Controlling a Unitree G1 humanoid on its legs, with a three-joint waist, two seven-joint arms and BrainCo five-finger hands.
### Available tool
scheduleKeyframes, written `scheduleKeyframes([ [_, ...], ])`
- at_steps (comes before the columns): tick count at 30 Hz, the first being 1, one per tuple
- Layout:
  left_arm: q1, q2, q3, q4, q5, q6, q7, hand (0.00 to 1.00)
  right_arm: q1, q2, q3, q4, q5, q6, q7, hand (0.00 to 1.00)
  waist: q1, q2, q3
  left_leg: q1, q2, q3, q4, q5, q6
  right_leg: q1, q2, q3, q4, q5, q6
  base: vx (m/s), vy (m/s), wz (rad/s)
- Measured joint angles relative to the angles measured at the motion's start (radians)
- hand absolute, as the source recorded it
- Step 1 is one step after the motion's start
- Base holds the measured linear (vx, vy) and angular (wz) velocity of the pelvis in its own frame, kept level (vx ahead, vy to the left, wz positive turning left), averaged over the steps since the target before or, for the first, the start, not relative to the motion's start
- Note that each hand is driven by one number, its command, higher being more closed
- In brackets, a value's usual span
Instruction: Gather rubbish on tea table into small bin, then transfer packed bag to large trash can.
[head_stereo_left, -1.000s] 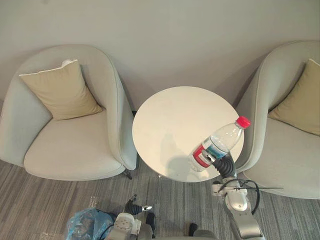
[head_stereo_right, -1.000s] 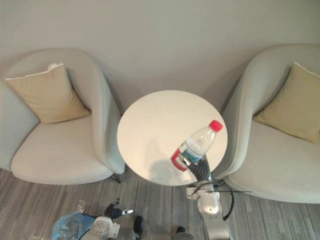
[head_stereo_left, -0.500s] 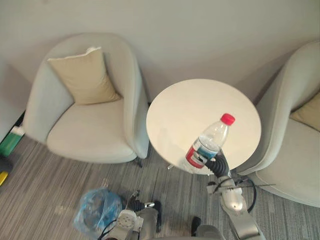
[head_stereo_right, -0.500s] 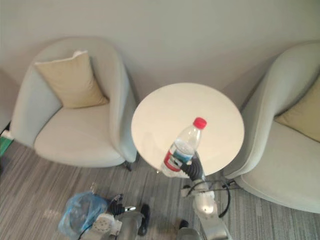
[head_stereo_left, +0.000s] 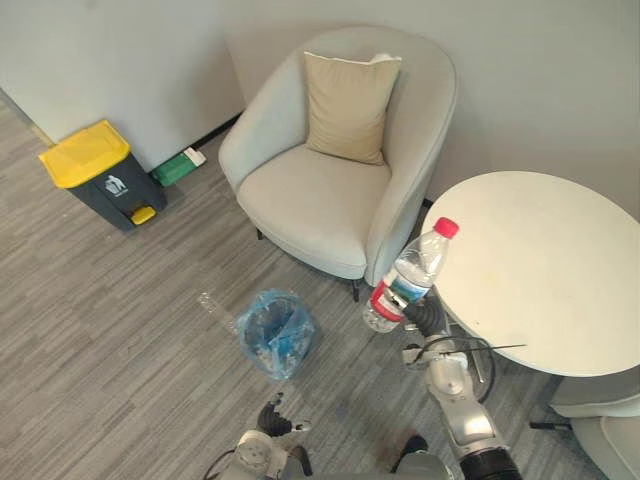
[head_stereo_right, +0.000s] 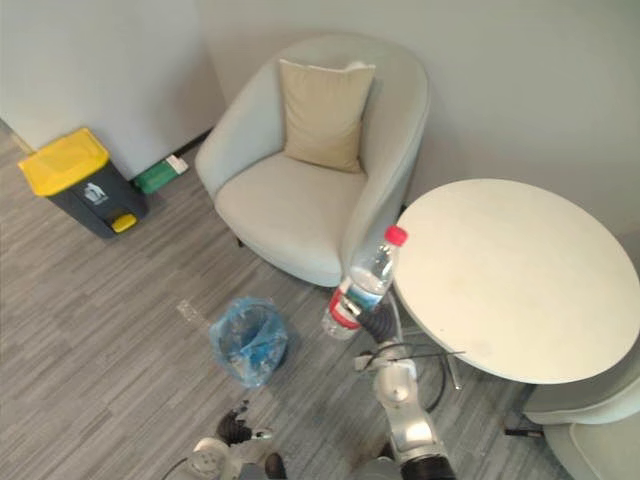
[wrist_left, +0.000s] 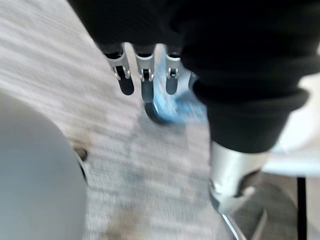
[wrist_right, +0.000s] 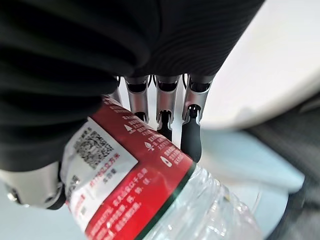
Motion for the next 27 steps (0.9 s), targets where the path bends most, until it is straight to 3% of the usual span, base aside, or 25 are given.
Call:
scheduleKeyframes([
  [1,0.001,0.0,0.007,0.0,0.0,0.0,0.0,0.0,0.007,-0.002,-0.004,-0.001,0.0,0.0,0.003,1.0,-0.005,-0.004,0.003,-0.01,-0.008,-0.021,0.011,-0.008,0.012,-0.015,0.017,0.075,0.017,-0.04,0.037,-0.07,0.039,0.87],
  [3,0.01,0.002,0.022,-0.003,-0.017,0.0,0.0,0.0,0.042,-0.005,-0.037,-0.001,0.001,0.005,0.014,1.0,-0.044,-0.024,0.016,-0.039,-0.047,-0.102,0.025,-0.013,0.022,-0.047,0.059,0.273,0.079,-0.095,0.056,-0.04,-0.018,1.11],
  [5,0.003,0.007,0.029,-0.003,-0.021,-0.001,0.0,0.0,0.049,-0.015,-0.056,0.002,0.002,0.009,0.019,1.0,-0.031,-0.035,0.02,-0.033,-0.056,-0.119,-0.003,0.006,0.026,-0.047,0.059,0.277,0.078,-0.098,0.058,0.04,0.001,0.45],
  [6,0.007,0.015,0.037,0.0,-0.027,0.0,0.0,0.0,0.046,-0.012,-0.057,0.002,0.003,0.008,0.022,1.0,-0.03,-0.037,0.01,-0.061,-0.059,-0.148,0.003,0.017,0.016,-0.044,0.059,0.263,0.08,-0.088,0.083,0.09,-0.03,0.48],
  [8,0.008,0.018,0.034,0.004,-0.028,0.0,-0.001,0.0,0.054,-0.01,-0.061,0.002,0.014,0.008,0.023,1.0,-0.052,-0.049,0.007,-0.095,-0.06,-0.206,0.031,0.011,0.014,-0.048,0.056,0.239,0.114,-0.087,0.098,0.1,-0.043,0.98],
  [9,0.002,0.019,0.019,0.005,-0.027,0.001,-0.004,0.0,0.076,-0.013,-0.092,-0.002,0.023,0.008,0.031,1.0,-0.067,-0.051,0.008,-0.104,-0.059,-0.273,0.051,0.007,0.014,-0.038,0.064,0.251,0.15,-0.092,0.085,0.14,-0.039,1.58],
  [12,-0.009,0.014,0.013,0.009,-0.024,0.0,-0.006,0.0,0.117,-0.013,-0.133,-0.009,0.049,0.008,0.037,1.0,-0.061,-0.053,0.006,-0.141,-0.045,-0.356,0.153,-0.014,0.003,0.0,0.111,0.25,0.163,-0.149,0.049,0.08,-0.081,1.25],
  [13,-0.017,0.025,0.025,0.01,-0.022,0.001,-0.006,0.0,0.138,-0.012,-0.129,-0.049,0.05,0.007,0.038,1.0,-0.055,-0.082,-0.004,-0.204,-0.055,-0.32,0.274,-0.036,-0.001,0.05,0.122,0.237,0.094,-0.172,0.049,0.01,-0.117,0.95],
  [16,-0.018,0.017,0.031,-0.008,-0.017,0.001,-0.004,0.0,0.136,-0.013,-0.129,-0.076,0.063,0.005,0.043,1.0,-0.035,-0.059,-0.003,-0.258,-0.005,-0.214,0.385,-0.045,0.003,0.099,0.149,0.212,0.042,-0.155,0.045,0.06,-0.053,0.43],
  [19,-0.009,0.003,0.03,-0.007,-0.016,0.001,-0.008,0.0,0.134,-0.014,-0.144,-0.076,0.086,0.004,0.044,1.0,-0.028,-0.051,-0.012,-0.207,0.014,-0.145,0.282,-0.038,0.002,0.136,0.152,0.179,0.006,-0.151,0.05,0.03,-0.059,0.29],
  [23,-0.013,0.002,0.036,-0.005,-0.016,0.002,-0.008,0.0,0.123,-0.012,-0.147,-0.042,0.082,0.008,0.04,1.0,-0.005,-0.051,-0.009,-0.156,0.001,-0.132,0.161,0.04,0.003,0.153,0.156,0.197,-0.07,-0.096,0.05,0.01,-0.021,-0.06],
  [27,-0.007,0.005,0.035,0.006,-0.016,0.002,-0.008,0.0,0.118,-0.009,-0.117,0.013,0.078,0.008,0.039,1.0,-0.007,-0.048,-0.01,-0.054,0.007,-0.118,-0.025,0.102,-0.009,0.155,0.172,0.227,-0.087,-0.071,0.041,-0.02,-0.022,-0.22],
])
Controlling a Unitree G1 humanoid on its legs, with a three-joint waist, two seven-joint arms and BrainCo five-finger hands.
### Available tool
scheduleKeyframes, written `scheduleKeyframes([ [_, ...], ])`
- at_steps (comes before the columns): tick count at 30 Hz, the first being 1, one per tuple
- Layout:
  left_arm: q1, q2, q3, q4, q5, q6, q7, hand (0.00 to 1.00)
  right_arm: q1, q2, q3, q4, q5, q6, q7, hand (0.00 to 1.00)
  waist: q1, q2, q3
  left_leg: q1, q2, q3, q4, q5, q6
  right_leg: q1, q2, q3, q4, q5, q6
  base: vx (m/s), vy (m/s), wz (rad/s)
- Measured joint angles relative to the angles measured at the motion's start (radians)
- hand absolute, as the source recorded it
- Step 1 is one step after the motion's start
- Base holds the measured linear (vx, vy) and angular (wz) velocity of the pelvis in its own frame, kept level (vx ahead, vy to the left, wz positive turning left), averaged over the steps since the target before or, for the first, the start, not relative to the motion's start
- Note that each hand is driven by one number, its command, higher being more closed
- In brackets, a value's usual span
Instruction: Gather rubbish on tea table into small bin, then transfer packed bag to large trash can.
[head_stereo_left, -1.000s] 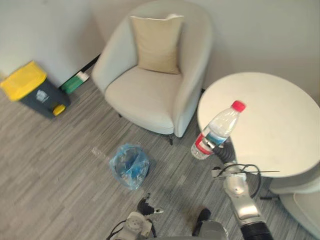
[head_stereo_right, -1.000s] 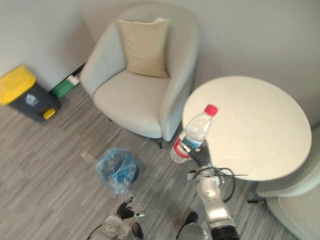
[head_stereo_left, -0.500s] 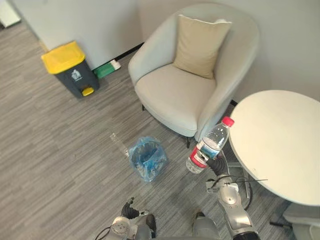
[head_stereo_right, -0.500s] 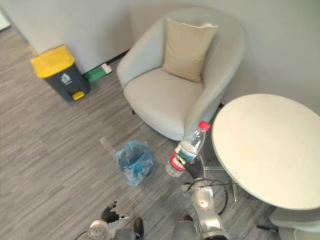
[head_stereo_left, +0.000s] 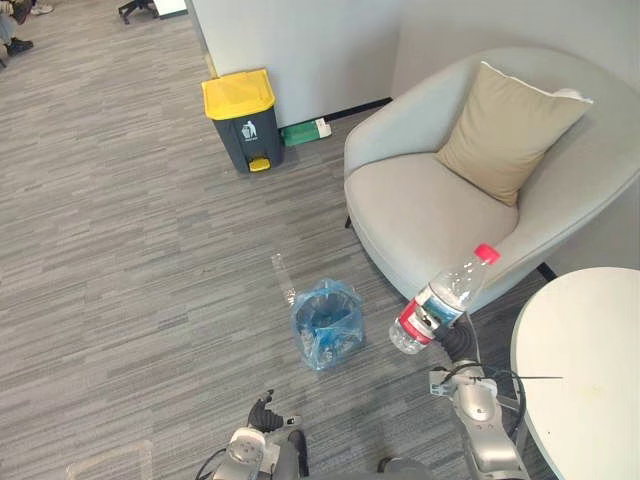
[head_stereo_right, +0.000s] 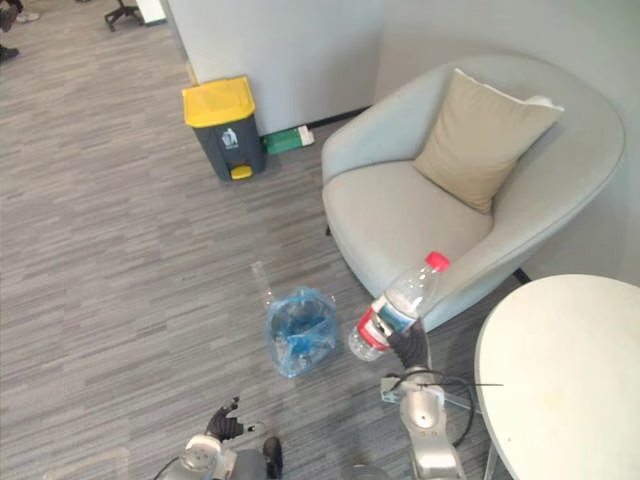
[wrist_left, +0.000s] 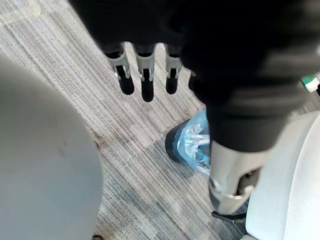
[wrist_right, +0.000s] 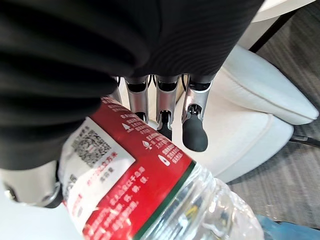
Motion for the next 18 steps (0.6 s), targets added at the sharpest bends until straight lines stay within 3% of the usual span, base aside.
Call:
scheduleKeyframes([
  [4,-0.002,0.003,0.001,0.015,0.001,0.0,0.001,0.0,-0.002,0.0,0.025,0.033,-0.006,0.001,0.004,1.0,-0.003,-0.003,-0.001,0.042,-0.004,0.027,-0.127,0.056,0.007,-0.037,0.007,0.041,0.0,0.01,0.004,-0.07,0.009,-0.24],
  [11,0.0,0.015,0.012,0.028,0.008,-0.001,0.005,0.0,-0.001,-0.002,0.075,0.072,-0.04,0.016,0.022,1.0,-0.001,-0.018,-0.008,0.056,-0.024,0.043,-0.173,0.083,0.023,-0.05,-0.003,0.066,-0.022,0.021,0.02,-0.09,0.038,-0.09],
  [16,0.011,0.021,0.034,0.019,0.005,0.0,0.007,0.0,-0.02,-0.002,0.108,0.076,-0.04,0.017,0.034,1.0,0.014,-0.037,-0.019,0.052,-0.05,0.065,-0.169,0.061,0.038,-0.088,-0.029,0.094,0.021,-0.022,0.05,-0.02,0.067,-0.12],
  [18,0.018,0.032,0.046,0.006,-0.002,-0.001,0.008,0.0,-0.021,-0.008,0.106,0.08,-0.046,0.018,0.034,1.0,0.015,-0.068,-0.011,0.045,-0.095,0.053,-0.12,0.003,0.061,-0.134,-0.084,0.106,0.182,-0.079,0.091,0.08,0.085,-0.08],
])
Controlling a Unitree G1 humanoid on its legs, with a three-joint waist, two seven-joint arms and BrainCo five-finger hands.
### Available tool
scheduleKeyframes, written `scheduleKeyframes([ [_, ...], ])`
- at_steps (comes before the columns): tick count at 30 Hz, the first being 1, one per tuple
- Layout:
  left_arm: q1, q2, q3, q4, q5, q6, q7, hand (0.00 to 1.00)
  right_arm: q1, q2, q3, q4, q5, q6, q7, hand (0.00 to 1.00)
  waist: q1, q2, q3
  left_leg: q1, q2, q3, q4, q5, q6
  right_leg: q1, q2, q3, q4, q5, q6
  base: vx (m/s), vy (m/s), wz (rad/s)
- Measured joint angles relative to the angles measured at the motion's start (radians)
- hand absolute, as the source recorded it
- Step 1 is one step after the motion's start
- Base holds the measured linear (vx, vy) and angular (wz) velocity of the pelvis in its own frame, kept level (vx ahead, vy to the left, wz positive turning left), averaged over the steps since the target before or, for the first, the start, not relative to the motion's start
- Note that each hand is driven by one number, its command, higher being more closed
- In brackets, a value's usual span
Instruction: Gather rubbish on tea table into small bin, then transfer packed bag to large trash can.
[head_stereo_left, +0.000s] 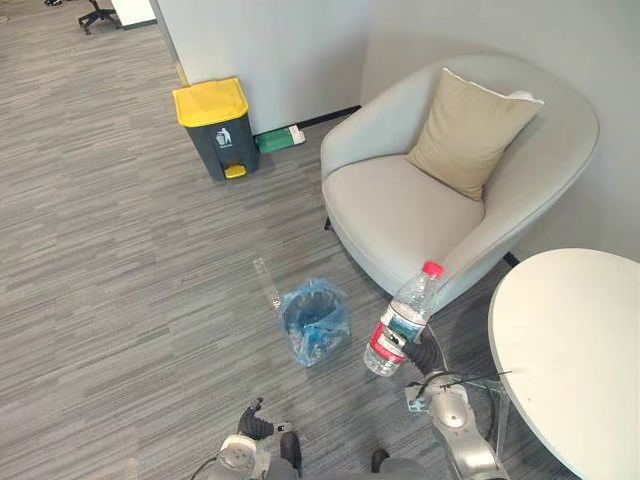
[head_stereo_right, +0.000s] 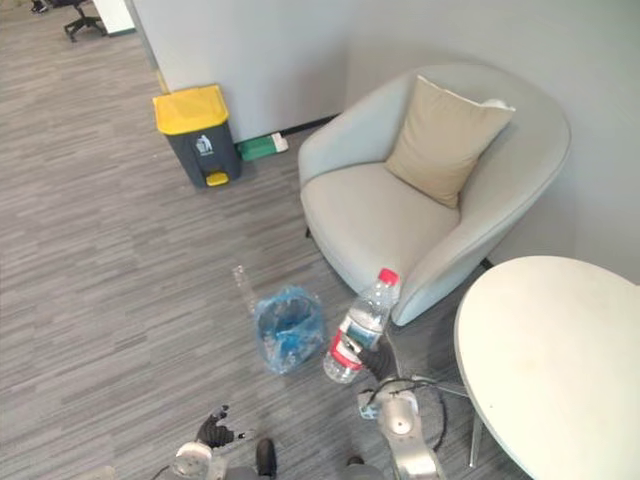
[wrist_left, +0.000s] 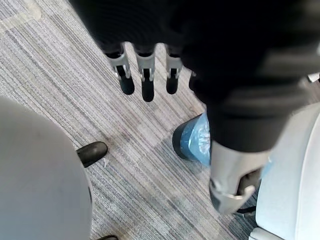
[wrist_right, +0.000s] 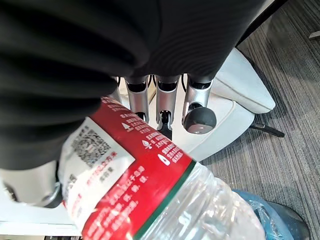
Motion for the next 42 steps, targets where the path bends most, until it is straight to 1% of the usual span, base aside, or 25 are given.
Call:
scheduleKeyframes([
  [1,-0.001,-0.002,0.008,0.003,-0.005,0.001,0.003,0.0,-0.006,-0.004,-0.004,0.01,-0.016,0.003,0.0,1.0,0.0,0.008,0.003,0.004,-0.006,-0.008,0.006,-0.008,0.006,-0.041,-0.005,0.01,0.106,0.003,0.002,0.09,0.063,0.04],
  [2,0.002,-0.001,0.009,0.008,-0.01,0.001,0.003,0.0,-0.004,0.0,-0.005,0.019,-0.033,0.003,0.0,1.0,-0.002,0.004,0.005,0.006,-0.008,-0.021,0.014,-0.017,0.014,-0.081,-0.007,0.018,0.203,0.019,0.003,0.11,0.066,0.23],
  [3,0.003,0.001,0.015,0.01,-0.017,0.001,0.003,0.0,-0.003,0.001,-0.006,0.03,-0.034,0.004,-0.001,1.0,-0.012,0.006,0.007,0.024,-0.008,-0.044,0.025,-0.03,0.022,-0.131,-0.006,0.032,0.331,0.056,0.008,0.16,0.066,0.57],
  [4,0.002,-0.002,0.022,0.006,-0.023,0.001,0.004,0.0,0.004,-0.001,-0.002,0.035,-0.035,0.008,0.001,1.0,-0.018,0.018,0.017,0.04,0.009,-0.075,0.048,-0.046,0.045,-0.189,0.026,0.052,0.412,0.022,-0.011,0.21,0.044,0.56],
  [5,0.0,-0.001,0.023,0.007,-0.023,0.004,0.004,0.0,0.005,-0.001,0.002,0.035,-0.034,0.008,0.003,1.0,-0.02,0.017,0.018,0.04,0.017,-0.083,0.056,-0.055,0.049,-0.2,0.038,0.051,0.402,0.006,-0.024,0.28,0.005,0.7],
  [6,-0.002,0.003,0.023,0.011,-0.023,0.002,0.004,0.0,0.0,0.002,0.007,0.035,-0.034,0.008,0.008,1.0,-0.02,0.014,0.02,0.052,0.04,-0.115,0.063,-0.073,0.047,-0.233,0.086,0.033,0.31,-0.004,-0.049,0.22,-0.022,0.53],
  [8,-0.004,0.006,0.023,0.014,-0.024,0.003,0.003,0.0,-0.003,0.001,0.004,0.035,-0.033,0.005,0.008,1.0,-0.024,0.011,0.019,0.055,0.05,-0.144,0.071,-0.087,0.04,-0.253,0.112,0.015,0.196,0.022,-0.063,0.22,-0.053,0.65],
  [9,-0.001,0.01,0.023,0.014,-0.024,0.003,0.003,0.0,-0.004,-0.001,0.001,0.033,-0.032,0.005,0.008,1.0,-0.031,0.005,0.016,0.055,0.046,-0.168,0.075,-0.094,0.028,-0.256,0.124,0.019,0.071,0.077,-0.072,0.35,-0.138,0.97],
  [10,0.0,0.013,0.022,0.013,-0.026,0.002,0.003,0.0,-0.003,-0.002,-0.001,0.029,-0.032,0.005,0.008,1.0,-0.042,-0.021,0.014,0.051,0.012,-0.204,0.106,-0.12,0.004,-0.254,0.116,0.052,-0.039,0.171,-0.08,0.35,-0.166,1.09],
  [11,-0.005,0.021,0.023,0.019,-0.025,0.003,0.002,0.0,-0.004,-0.007,-0.003,0.03,-0.031,0.005,0.009,1.0,-0.045,-0.041,0.017,0.051,-0.01,-0.236,0.135,-0.15,-0.002,-0.25,0.104,0.082,-0.023,0.243,-0.11,0.37,-0.198,1.02],
  [12,-0.009,0.006,0.021,0.025,-0.022,0.003,0.002,0.0,-0.002,-0.03,-0.015,0.027,-0.031,0.01,0.01,1.0,-0.051,0.007,0.017,0.043,0.016,-0.256,0.171,-0.18,-0.017,-0.244,0.112,0.037,0.007,0.207,-0.116,0.25,-0.134,0.75],
  [13,-0.006,-0.009,0.017,0.026,-0.018,0.003,0.002,0.0,-0.001,-0.044,-0.025,0.026,-0.031,0.01,0.01,1.0,-0.054,0.032,0.014,0.029,0.039,-0.267,0.193,-0.206,-0.026,-0.242,0.121,0.006,0.007,0.187,-0.125,0.27,-0.11,0.53],
  [14,-0.006,-0.013,0.017,0.025,-0.018,0.003,0.002,0.0,-0.001,-0.045,-0.034,0.026,-0.031,0.01,0.01,1.0,-0.054,0.043,0.011,0.023,0.046,-0.27,0.203,-0.21,-0.031,-0.24,0.125,-0.006,0.007,0.182,-0.129,0.37,-0.088,0.49],
  [15,-0.01,-0.018,0.016,0.024,-0.017,0.003,0.001,0.0,-0.005,-0.044,-0.061,0.026,-0.031,0.011,0.009,1.0,-0.054,0.067,0.005,0.005,0.064,-0.258,0.237,-0.212,-0.036,-0.231,0.133,-0.033,0.005,0.174,-0.14,0.43,-0.119,0.56],
  [17,-0.015,-0.025,0.015,0.024,-0.014,0.004,0.001,0.0,-0.005,-0.044,-0.086,0.026,-0.031,0.012,0.007,1.0,-0.057,0.068,0.013,-0.007,0.083,-0.226,0.309,-0.204,-0.055,-0.169,0.142,-0.063,-0.042,0.174,-0.145,0.35,-0.11,0.5],
  [18,-0.016,-0.032,0.016,0.018,-0.006,0.004,-0.001,0.0,-0.002,-0.044,-0.091,0.024,-0.03,0.012,0.001,1.0,-0.053,0.05,0.021,-0.026,0.081,-0.188,0.408,-0.189,-0.08,-0.095,0.133,-0.062,-0.089,0.175,-0.146,0.25,-0.055,0.19],
  [19,-0.015,-0.033,0.013,0.005,0.001,0.0,-0.001,0.0,-0.008,-0.048,-0.092,0.024,-0.03,0.012,-0.004,1.0,-0.048,0.042,0.024,-0.029,0.089,-0.136,0.443,-0.212,-0.065,-0.051,0.127,-0.054,-0.116,0.175,-0.146,0.23,-0.031,0.1],
  [22,-0.014,-0.033,0.004,-0.009,0.002,0.0,-0.001,0.0,-0.03,-0.055,-0.097,0.025,-0.03,0.011,-0.014,1.0,-0.048,0.046,0.023,-0.05,0.107,-0.091,0.369,-0.233,-0.054,-0.033,0.125,-0.038,-0.132,0.175,-0.145,0.12,0.062,-0.22],
  [23,-0.013,-0.035,-0.007,-0.007,0.002,0.003,-0.002,0.0,-0.036,-0.056,-0.099,0.024,-0.031,0.011,-0.018,1.0,-0.053,0.074,0.014,-0.055,0.128,-0.092,0.271,-0.137,-0.052,-0.037,0.141,-0.035,-0.136,0.175,-0.142,0.1,0.169,-0.43],
  [24,-0.012,-0.032,-0.017,-0.004,0.002,0.004,-0.002,0.0,-0.035,-0.049,-0.108,0.031,-0.031,0.017,-0.02,1.0,-0.046,0.074,0.015,-0.034,0.132,-0.087,0.244,-0.148,-0.073,-0.03,0.15,-0.008,-0.15,0.179,-0.127,0.09,0.187,-0.4],
  [27,-0.007,-0.018,-0.026,0.004,0.003,0.008,-0.002,0.0,-0.002,-0.017,-0.103,0.028,-0.034,0.019,-0.017,1.0,-0.047,0.058,0.009,-0.007,0.103,-0.059,0.2,-0.139,-0.06,-0.032,0.131,0.021,-0.163,0.191,-0.108,0.03,0.141,-0.25],
  [32,-0.003,-0.01,-0.026,0.007,0.003,0.009,-0.002,0.0,0.0,-0.011,-0.065,0.037,-0.072,0.026,-0.017,1.0,-0.047,0.058,0.009,0.017,0.083,-0.01,0.193,-0.137,-0.057,-0.037,0.119,0.072,-0.159,0.198,-0.094,-0.02,0.076,-0.33],
  [35,-0.006,-0.002,-0.026,0.01,0.002,0.008,-0.001,0.0,-0.034,-0.013,-0.032,0.104,-0.101,0.027,-0.019,1.0,-0.046,0.055,0.009,0.005,0.083,0.006,0.197,-0.14,-0.054,-0.075,0.12,0.086,-0.125,0.193,-0.086,-0.1,-0.009,-0.21],
  [38,-0.026,-0.002,-0.024,0.012,0.002,0.007,-0.001,0.0,-0.106,-0.034,0.01,0.171,-0.123,0.031,-0.021,1.0,-0.045,0.055,0.028,-0.097,0.088,0.013,0.288,-0.16,-0.039,-0.169,0.12,0.105,-0.067,0.192,-0.085,-0.17,-0.033,-0.12],
  [42,-0.109,0.018,-0.013,-0.014,-0.013,-0.001,0.012,0.0,-0.254,-0.116,0.053,0.192,-0.15,0.033,-0.042,1.0,-0.042,0.072,0.14,-0.346,0.123,0.012,0.564,-0.25,-0.023,-0.371,0.137,0.112,0.093,0.174,-0.075,-0.31,-0.001,-0.04],
])
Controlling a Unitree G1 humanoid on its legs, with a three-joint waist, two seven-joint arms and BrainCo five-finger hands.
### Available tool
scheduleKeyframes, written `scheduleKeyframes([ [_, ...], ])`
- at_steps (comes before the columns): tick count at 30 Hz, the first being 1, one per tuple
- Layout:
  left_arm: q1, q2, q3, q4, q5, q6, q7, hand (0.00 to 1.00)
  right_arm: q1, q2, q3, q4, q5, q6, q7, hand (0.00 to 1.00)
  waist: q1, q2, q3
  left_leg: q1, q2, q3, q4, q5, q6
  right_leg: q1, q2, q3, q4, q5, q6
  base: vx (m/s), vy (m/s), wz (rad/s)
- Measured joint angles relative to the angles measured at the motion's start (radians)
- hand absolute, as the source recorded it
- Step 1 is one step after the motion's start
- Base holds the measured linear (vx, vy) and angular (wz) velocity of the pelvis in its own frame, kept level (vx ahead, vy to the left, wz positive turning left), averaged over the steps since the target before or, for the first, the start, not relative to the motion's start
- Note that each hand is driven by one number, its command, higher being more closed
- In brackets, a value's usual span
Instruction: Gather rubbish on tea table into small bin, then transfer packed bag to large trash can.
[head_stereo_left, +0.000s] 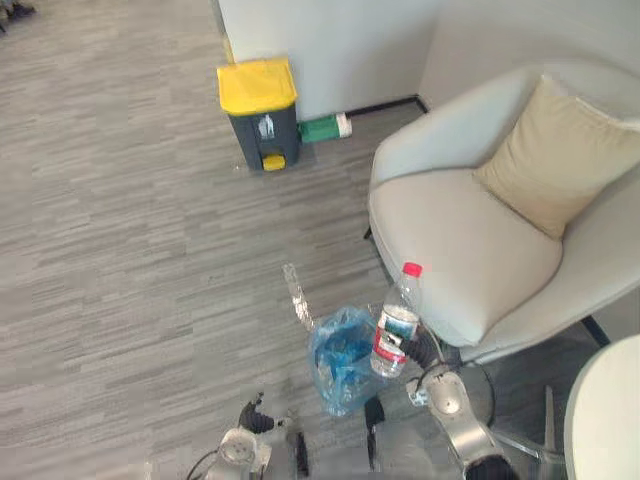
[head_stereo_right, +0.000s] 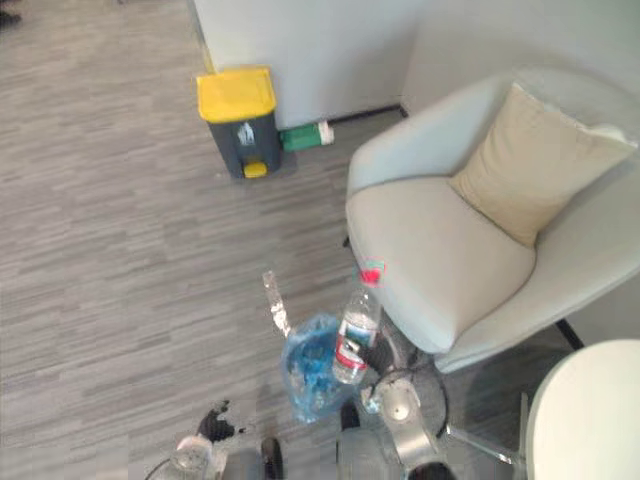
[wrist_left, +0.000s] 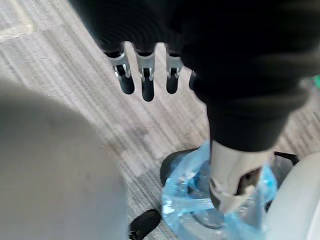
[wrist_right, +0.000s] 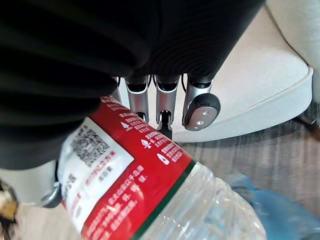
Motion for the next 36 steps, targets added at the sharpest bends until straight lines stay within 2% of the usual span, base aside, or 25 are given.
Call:
scheduleKeyframes([
  [3,-0.043,0.013,0.021,-0.037,-0.035,-0.003,0.012,0.0,-0.098,-0.063,0.003,0.007,0.0,0.001,-0.015,1.0,0.001,0.012,0.062,-0.153,0.003,0.008,0.098,-0.021,0.011,-0.142,-0.002,0.016,0.055,-0.001,0.013,-0.32,0.024,-0.11],
  [4,-0.049,0.014,0.025,-0.042,-0.039,-0.004,0.012,0.0,-0.111,-0.071,0.003,0.01,0.0,0.001,-0.016,1.0,0.003,0.014,0.07,-0.169,0.004,0.008,0.104,-0.021,0.012,-0.155,-0.002,0.017,0.056,0.002,0.016,-0.24,0.05,-0.17],
  [5,-0.074,0.018,0.038,-0.063,-0.064,-0.017,0.032,0.0,-0.157,-0.099,0.003,0.016,0.001,0.003,-0.021,1.0,0.015,0.018,0.099,-0.246,0.015,0.02,0.145,-0.021,0.013,-0.226,-0.003,0.018,0.071,0.019,0.013,-0.17,0.032,-0.11],
  [7,-0.093,0.021,0.04,-0.075,-0.068,-0.02,0.034,0.0,-0.177,-0.113,0.004,0.015,0.001,0.003,-0.022,1.0,0.022,0.017,0.111,-0.285,0.021,0.021,0.17,-0.022,0.015,-0.26,-0.003,0.015,0.084,0.033,0.013,-0.14,0.016,-0.07],
  [8,-0.133,0.019,0.048,-0.109,-0.084,-0.021,0.045,0.0,-0.215,-0.138,0.004,-0.006,0.002,0.009,-0.024,1.0,0.036,0.018,0.116,-0.378,0.033,0.02,0.21,-0.024,0.018,-0.347,-0.004,0.009,0.109,0.045,0.009,-0.11,0.004,0.02],
  [15,-0.262,0.0,0.085,-0.235,-0.109,-0.042,0.077,0.0,-0.387,-0.203,0.033,-0.14,0.003,0.01,-0.059,1.0,0.054,0.015,0.157,-0.615,0.064,0.006,0.275,-0.005,0.03,-0.562,-0.011,-0.04,0.162,0.073,-0.009,-0.03,-0.015,0.12],
  [17,-0.296,-0.01,0.102,-0.263,-0.125,-0.043,0.081,0.0,-0.454,-0.217,0.033,-0.14,0.004,0.01,-0.075,1.0,0.063,0.012,0.177,-0.673,0.061,-0.004,0.287,0.017,0.03,-0.621,-0.019,-0.054,0.193,0.068,-0.014,0.04,0.0,0.28],
  [18,-0.325,-0.016,0.112,-0.293,-0.127,-0.046,0.091,0.0,-0.501,-0.24,0.032,-0.14,0.005,0.01,-0.09,1.0,0.079,0.014,0.208,-0.719,0.059,-0.021,0.305,0.018,0.029,-0.666,-0.025,-0.071,0.227,0.054,-0.022,0.03,0.003,0.33],
  [20,-0.337,-0.02,0.118,-0.313,-0.134,-0.051,0.096,0.0,-0.538,-0.246,0.031,-0.123,0.005,0.01,-0.098,1.0,0.085,0.011,0.218,-0.759,0.052,-0.033,0.31,0.023,0.024,-0.706,-0.034,-0.082,0.251,0.042,-0.025,0.02,-0.001,0.32],
  [22,-0.344,-0.031,0.118,-0.332,-0.146,-0.059,0.099,0.0,-0.588,-0.249,0.034,-0.102,0.01,0.014,-0.113,1.0,0.108,0.01,0.229,-0.825,0.045,-0.057,0.318,0.031,0.017,-0.768,-0.044,-0.103,0.278,0.03,-0.031,0.02,-0.005,0.3],
  [27,-0.341,-0.04,0.117,-0.351,-0.174,-0.062,0.099,0.0,-0.634,-0.242,0.057,-0.006,0.01,0.018,-0.121,1.0,0.113,0.01,0.229,-0.867,0.018,-0.081,0.317,0.044,0.011,-0.812,-0.074,-0.125,0.325,0.001,-0.033,0.01,0.001,0.29],
  [36,-0.337,-0.043,0.136,-0.374,-0.184,-0.068,0.103,0.0,-0.647,-0.184,0.058,0.125,0.009,0.038,-0.136,1.0,0.109,0.01,0.229,-0.899,0.003,-0.094,0.294,0.066,0.006,-0.85,-0.091,-0.139,0.339,-0.009,-0.038,0.01,-0.001,0.11],
])
